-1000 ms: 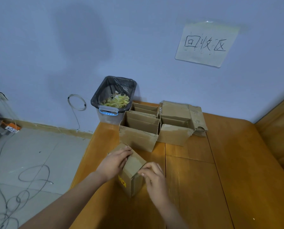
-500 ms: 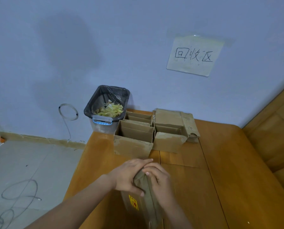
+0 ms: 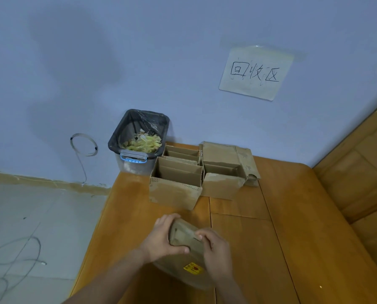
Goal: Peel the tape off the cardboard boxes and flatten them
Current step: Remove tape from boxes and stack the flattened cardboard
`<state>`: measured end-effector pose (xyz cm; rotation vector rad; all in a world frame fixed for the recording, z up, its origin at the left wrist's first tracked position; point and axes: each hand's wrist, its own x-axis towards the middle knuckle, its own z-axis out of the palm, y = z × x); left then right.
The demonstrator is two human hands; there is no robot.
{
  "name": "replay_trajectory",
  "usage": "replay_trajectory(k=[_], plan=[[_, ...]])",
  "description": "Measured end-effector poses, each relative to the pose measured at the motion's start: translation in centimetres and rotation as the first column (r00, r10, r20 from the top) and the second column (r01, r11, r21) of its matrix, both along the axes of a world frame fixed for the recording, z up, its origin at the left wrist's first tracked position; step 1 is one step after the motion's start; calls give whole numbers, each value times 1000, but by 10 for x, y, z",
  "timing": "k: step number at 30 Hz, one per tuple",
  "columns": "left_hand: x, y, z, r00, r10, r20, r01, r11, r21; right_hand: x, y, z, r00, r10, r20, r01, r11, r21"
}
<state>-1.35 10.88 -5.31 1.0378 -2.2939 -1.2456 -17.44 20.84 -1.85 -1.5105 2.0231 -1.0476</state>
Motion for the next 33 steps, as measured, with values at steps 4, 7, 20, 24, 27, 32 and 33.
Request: replay_trajectory(k=[4, 7, 20, 24, 27, 32, 33], plan=[[16, 3, -11, 998, -32, 56, 26, 995, 91, 2, 4, -10, 994, 58, -91, -48, 993, 106], [21, 8, -21, 990, -53, 129, 35, 989, 141, 15, -3, -15, 990, 74, -119, -53, 983, 175], [29, 20, -40, 966, 2, 259, -39, 989, 142, 56, -20, -40, 935, 56, -351, 60, 948, 311], [28, 20, -41, 958, -9, 286, -24, 993, 112, 57, -18, -42, 938, 68, -340, 47, 946, 321], [27, 20, -41, 952, -12, 307, -14, 996, 83, 62, -19, -40, 929, 63, -363, 70, 937, 342], [27, 21, -40, 948, -5, 317, -18, 997, 68, 68, -26, -38, 918, 29, -395, 137, 912, 387], [27, 22, -40, 947, 0, 320, -21, 998, 64, 68, -27, -38, 912, 27, -410, 146, 912, 383]])
